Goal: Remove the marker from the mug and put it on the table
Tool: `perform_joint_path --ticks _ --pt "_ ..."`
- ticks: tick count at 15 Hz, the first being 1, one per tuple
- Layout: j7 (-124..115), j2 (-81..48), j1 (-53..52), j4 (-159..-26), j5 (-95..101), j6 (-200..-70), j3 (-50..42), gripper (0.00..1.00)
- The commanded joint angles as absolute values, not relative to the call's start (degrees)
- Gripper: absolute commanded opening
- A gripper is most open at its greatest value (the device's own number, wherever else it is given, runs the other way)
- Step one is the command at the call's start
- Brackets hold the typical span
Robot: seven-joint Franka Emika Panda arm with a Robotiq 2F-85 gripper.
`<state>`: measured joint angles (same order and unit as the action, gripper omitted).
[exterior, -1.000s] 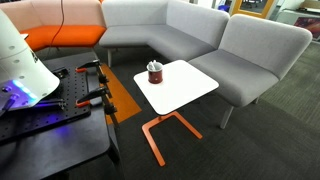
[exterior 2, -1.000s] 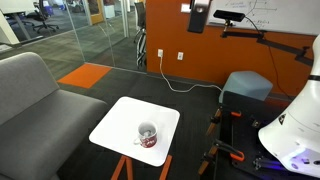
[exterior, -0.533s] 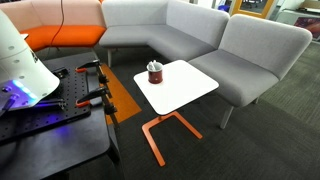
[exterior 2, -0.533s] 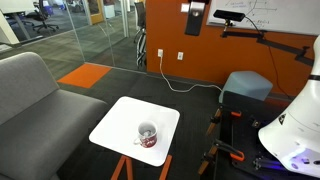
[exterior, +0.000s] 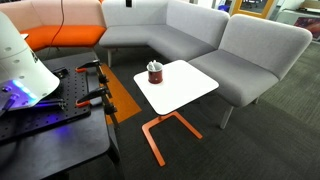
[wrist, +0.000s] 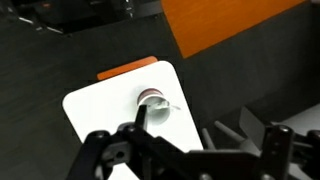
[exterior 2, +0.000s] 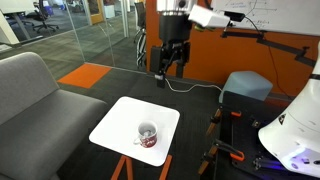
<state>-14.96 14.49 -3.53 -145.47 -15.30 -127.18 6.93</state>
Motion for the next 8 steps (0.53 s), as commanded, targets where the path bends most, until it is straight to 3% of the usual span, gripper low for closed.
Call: perform_joint_path --ticks 1,6,8 --pt "-22.0 4.8 -2.9 -146.1 -17.8 -136.2 6.7 1.0" --pt "-23.8 -10.3 -3.5 -144.4 -30.1 -149.3 6.2 1.0" --pt "-22.8 -9.9 -3.7 -145.6 -28.6 -149.2 5.8 1.0"
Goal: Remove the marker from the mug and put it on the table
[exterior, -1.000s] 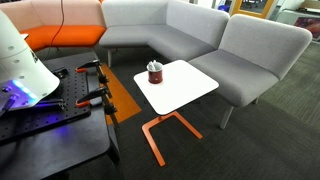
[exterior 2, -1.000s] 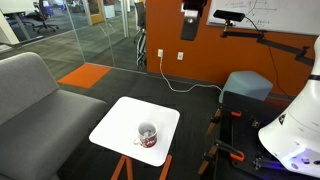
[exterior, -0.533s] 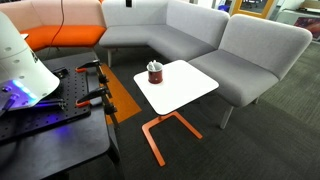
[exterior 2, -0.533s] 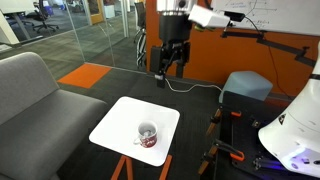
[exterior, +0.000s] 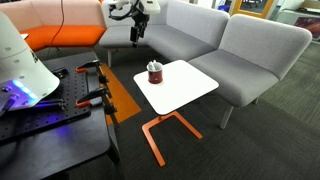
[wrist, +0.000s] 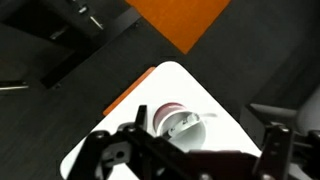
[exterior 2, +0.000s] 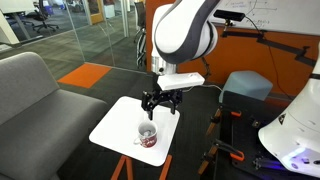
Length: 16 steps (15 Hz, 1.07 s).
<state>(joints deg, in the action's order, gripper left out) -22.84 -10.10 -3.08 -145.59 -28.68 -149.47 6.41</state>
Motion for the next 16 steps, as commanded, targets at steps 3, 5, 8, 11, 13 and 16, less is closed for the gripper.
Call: perform_joint_path --ticks 3,5,8,11,13,16 --pt "-22.8 -12.9 -3.8 -143.4 -31.1 -150.3 6.0 1.0" --pt "-22.8 -12.8 -3.8 -143.3 -31.2 -150.3 6.0 1.0" --pt "-26.5 -14.4 -4.4 -142.6 -29.6 -151.1 4.9 1.0" --pt "-27.7 -17.8 -3.6 -140.4 -32.6 -151.4 4.6 0.77" --pt "-28.1 -20.8 -3.1 -138.2 -33.5 -151.4 4.0 0.64" --pt "-28.7 -26.2 -2.5 -133.9 -34.3 -151.3 2.9 0.73"
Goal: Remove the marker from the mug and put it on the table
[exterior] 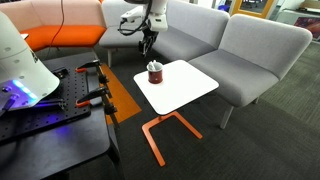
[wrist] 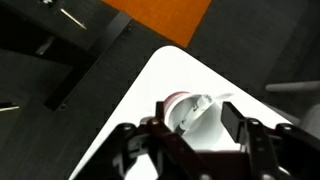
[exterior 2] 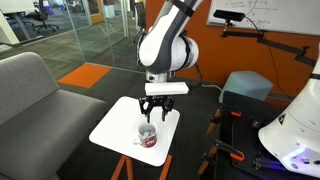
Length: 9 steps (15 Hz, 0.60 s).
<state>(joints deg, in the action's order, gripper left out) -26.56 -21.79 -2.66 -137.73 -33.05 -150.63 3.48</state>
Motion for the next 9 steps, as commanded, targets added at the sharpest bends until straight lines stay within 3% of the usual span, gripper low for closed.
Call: perform_joint_path --ticks 1,2,3,9 --pt "-29.1 -28.0 -2.5 -132.3 -34.1 -151.0 2.5 0.72" --pt "-29.4 -29.7 -2.0 -130.7 -34.4 -149.9 2.4 0.76" --pt "-30.3 -31.4 -2.2 -129.2 -34.0 -150.0 1.9 0.67" --pt "-33.6 -40.0 -1.7 -122.0 -35.1 -149.0 1.9 0.51"
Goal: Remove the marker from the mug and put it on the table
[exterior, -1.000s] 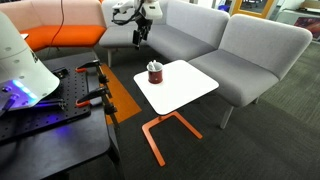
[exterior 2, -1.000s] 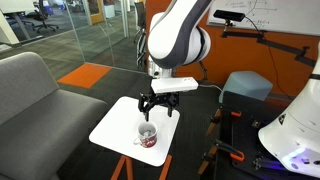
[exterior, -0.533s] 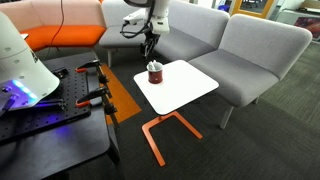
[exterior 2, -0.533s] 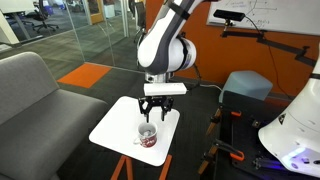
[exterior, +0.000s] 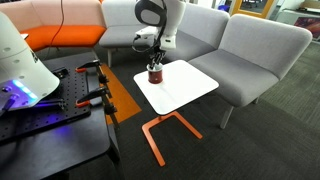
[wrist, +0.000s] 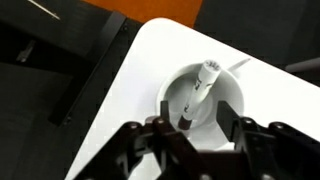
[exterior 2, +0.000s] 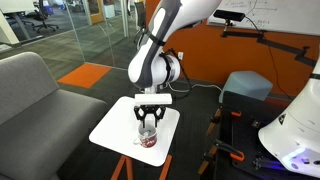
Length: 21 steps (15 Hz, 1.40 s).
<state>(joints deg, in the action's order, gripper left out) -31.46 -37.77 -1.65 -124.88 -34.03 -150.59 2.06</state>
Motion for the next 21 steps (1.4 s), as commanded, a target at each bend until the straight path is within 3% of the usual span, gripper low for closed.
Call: perform_joint_path --ticks 1,8,10,12,13,14,21 --pt "-33.9 -40.8 -1.7 -121.4 -35.2 -149.0 1.9 0.52" --pt "-33.2 -44.6 0.0 -118.3 -37.7 -147.2 3.9 0.42" --pt "-33.6 -44.8 -0.1 -118.2 -38.6 -147.2 3.9 0.18" --pt "-35.5 -44.0 -1.4 -119.0 -37.8 -146.7 2.5 0.03" --pt "-36.0 -43.2 -1.7 -119.6 -37.5 -146.5 2.2 0.0" --pt "-36.0 -42.3 -1.6 -120.2 -37.5 -146.1 2.4 0.05" --pt "-35.3 -26.2 -7.8 -128.7 -29.2 -141.8 1.5 0.05"
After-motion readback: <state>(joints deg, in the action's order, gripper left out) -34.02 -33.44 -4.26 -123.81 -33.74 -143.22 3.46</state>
